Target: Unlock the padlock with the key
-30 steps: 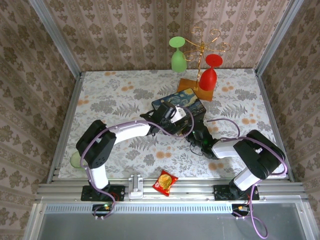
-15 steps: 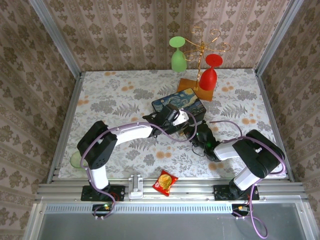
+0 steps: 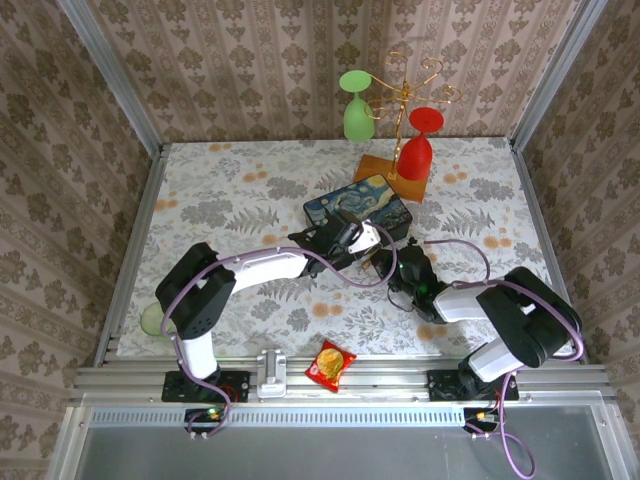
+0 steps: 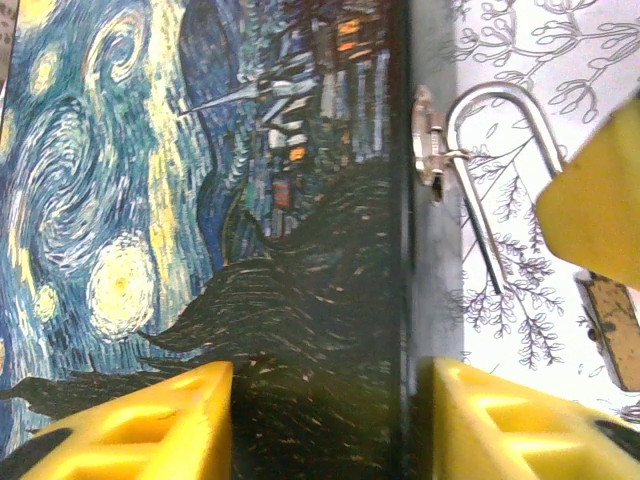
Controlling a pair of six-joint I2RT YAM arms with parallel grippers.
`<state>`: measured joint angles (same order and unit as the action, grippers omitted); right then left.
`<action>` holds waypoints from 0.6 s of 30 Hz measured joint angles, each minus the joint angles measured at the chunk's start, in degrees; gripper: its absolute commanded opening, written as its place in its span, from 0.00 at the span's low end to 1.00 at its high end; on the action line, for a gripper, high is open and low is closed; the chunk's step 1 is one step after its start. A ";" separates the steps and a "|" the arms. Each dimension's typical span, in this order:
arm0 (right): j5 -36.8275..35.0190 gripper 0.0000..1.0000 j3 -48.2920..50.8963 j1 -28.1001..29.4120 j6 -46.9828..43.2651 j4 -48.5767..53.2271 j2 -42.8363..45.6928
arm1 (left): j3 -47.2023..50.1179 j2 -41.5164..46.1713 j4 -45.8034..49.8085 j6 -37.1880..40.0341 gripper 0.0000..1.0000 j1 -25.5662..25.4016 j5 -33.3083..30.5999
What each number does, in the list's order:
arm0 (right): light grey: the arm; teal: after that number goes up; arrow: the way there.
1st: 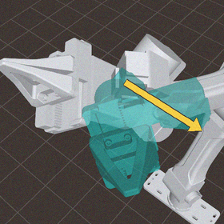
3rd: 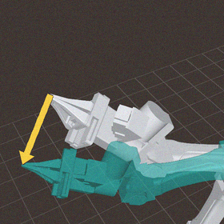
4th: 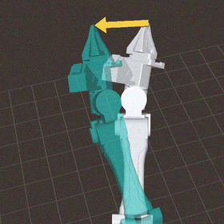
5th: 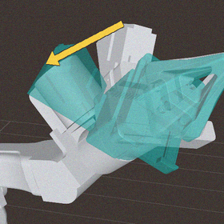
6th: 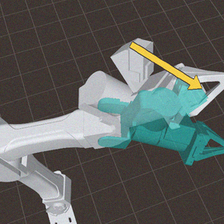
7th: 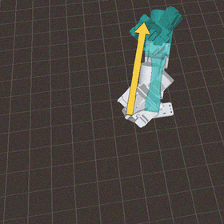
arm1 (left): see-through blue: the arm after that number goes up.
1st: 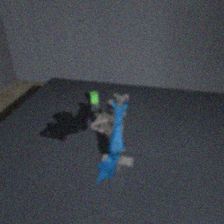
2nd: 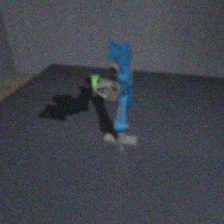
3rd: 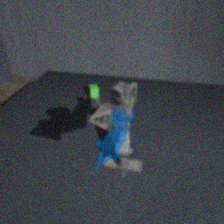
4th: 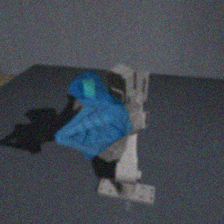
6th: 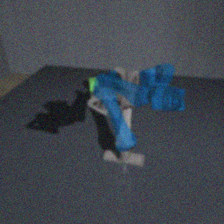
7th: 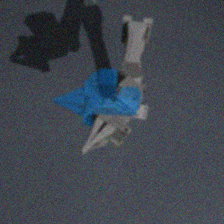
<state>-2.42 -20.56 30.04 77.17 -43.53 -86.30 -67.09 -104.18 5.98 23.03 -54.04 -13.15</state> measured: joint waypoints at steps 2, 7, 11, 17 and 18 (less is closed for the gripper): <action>0.35 0.00 0.00 -0.74 0.44 0.02 0.00 | -0.07 0.00 0.00 0.00 0.47 -0.17 -0.02; 0.94 0.00 0.04 -1.51 2.80 -1.88 -2.25 | -0.15 0.00 0.20 0.02 0.47 -0.31 -0.04; 1.14 0.00 0.31 -1.73 5.27 -8.37 -7.54 | -0.20 0.00 0.35 0.02 0.46 -0.31 -0.04; 1.11 0.00 1.09 -1.95 7.08 -12.09 -8.85 | -0.39 0.00 0.76 0.20 0.44 -0.37 -0.04; 1.07 0.00 1.11 -2.12 7.04 -12.11 -8.85 | -0.46 0.00 1.01 0.22 0.42 -0.42 -0.07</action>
<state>-1.34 -19.44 27.92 84.20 -55.64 -95.15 -67.55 -104.18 6.98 23.24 -54.46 -13.21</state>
